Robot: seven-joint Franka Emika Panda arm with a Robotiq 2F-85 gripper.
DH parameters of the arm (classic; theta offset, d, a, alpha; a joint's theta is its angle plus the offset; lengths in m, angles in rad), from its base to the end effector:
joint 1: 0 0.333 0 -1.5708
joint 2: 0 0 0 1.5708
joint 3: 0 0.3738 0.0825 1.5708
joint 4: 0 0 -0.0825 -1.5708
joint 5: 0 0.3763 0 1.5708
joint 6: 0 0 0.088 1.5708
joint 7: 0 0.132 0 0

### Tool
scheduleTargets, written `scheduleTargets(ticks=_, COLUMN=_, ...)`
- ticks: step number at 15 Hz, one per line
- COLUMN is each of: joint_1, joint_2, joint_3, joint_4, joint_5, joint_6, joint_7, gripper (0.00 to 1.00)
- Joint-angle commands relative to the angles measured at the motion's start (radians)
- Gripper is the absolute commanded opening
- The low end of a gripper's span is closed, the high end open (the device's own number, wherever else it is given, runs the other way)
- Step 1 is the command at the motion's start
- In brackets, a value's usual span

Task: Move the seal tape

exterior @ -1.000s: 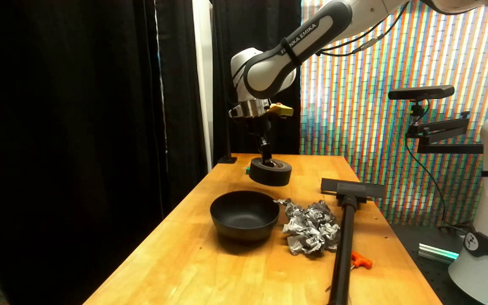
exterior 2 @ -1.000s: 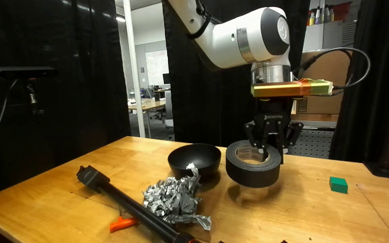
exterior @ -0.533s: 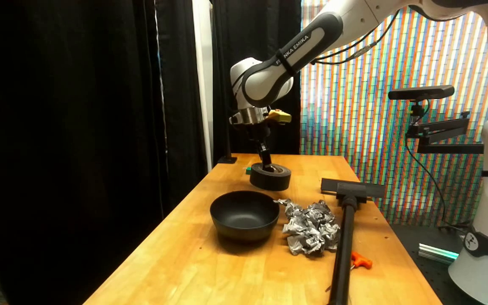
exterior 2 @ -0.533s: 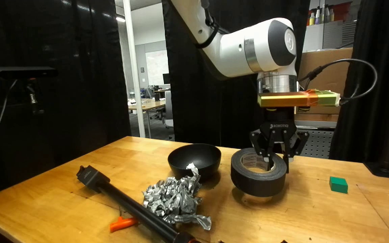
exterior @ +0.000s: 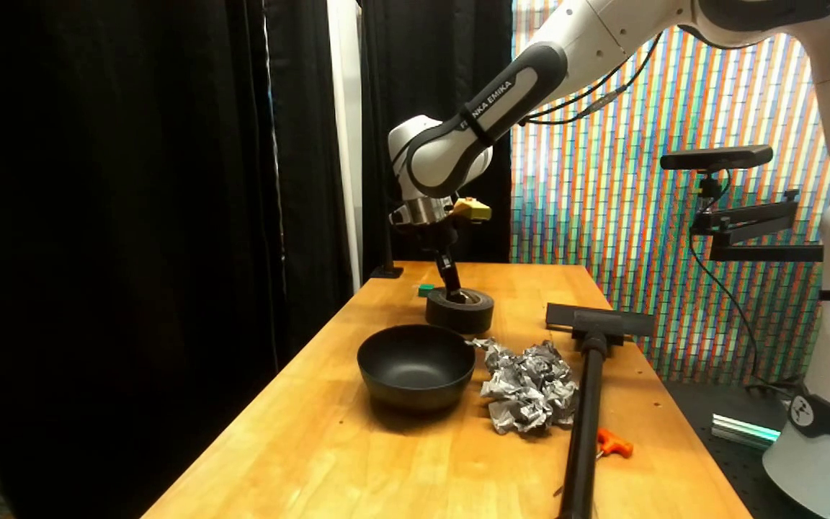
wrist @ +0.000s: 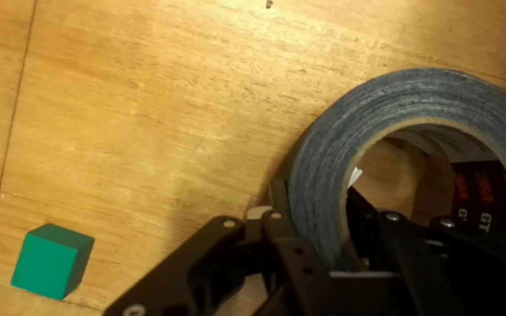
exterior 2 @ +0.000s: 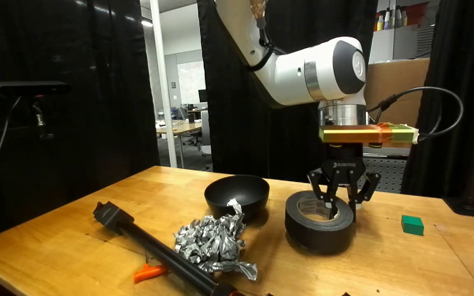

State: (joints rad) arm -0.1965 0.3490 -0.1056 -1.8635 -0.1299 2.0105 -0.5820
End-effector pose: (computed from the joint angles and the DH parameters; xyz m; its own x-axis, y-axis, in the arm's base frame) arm 0.5866 -0.1891 0.3520 0.9106 0.3316 -0.2468 0.3433 -0.9392 0.0047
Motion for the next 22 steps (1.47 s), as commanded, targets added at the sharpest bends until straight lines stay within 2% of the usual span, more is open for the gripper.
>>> scheduleTargets(ticks=1, joint_1=-0.019, joint_2=0.043, joint_3=0.011, joint_4=0.079, joint_5=0.014, joint_6=-0.023, joint_7=-0.018, gripper=0.08)
scheduleTargets(ticks=13, joint_1=-0.031, joint_2=0.111, joint_3=0.015, joint_4=0.157, joint_5=0.004, joint_6=-0.036, joint_7=-0.011, gripper=0.08)
scheduleTargets(ticks=14, joint_1=-0.032, joint_2=0.112, joint_3=0.013, joint_4=0.156, joint_5=0.002, joint_6=-0.036, joint_7=-0.009, gripper=0.11)
scheduleTargets(ticks=15, joint_1=-0.027, joint_2=0.102, joint_3=0.012, joint_4=0.112, joint_5=-0.005, joint_6=-0.004, joint_7=0.003, gripper=0.33)
scheduleTargets(ticks=22, joint_1=-0.028, joint_2=0.106, joint_3=0.013, joint_4=0.117, joint_5=-0.005, joint_6=-0.007, joint_7=0.003, gripper=0.33)
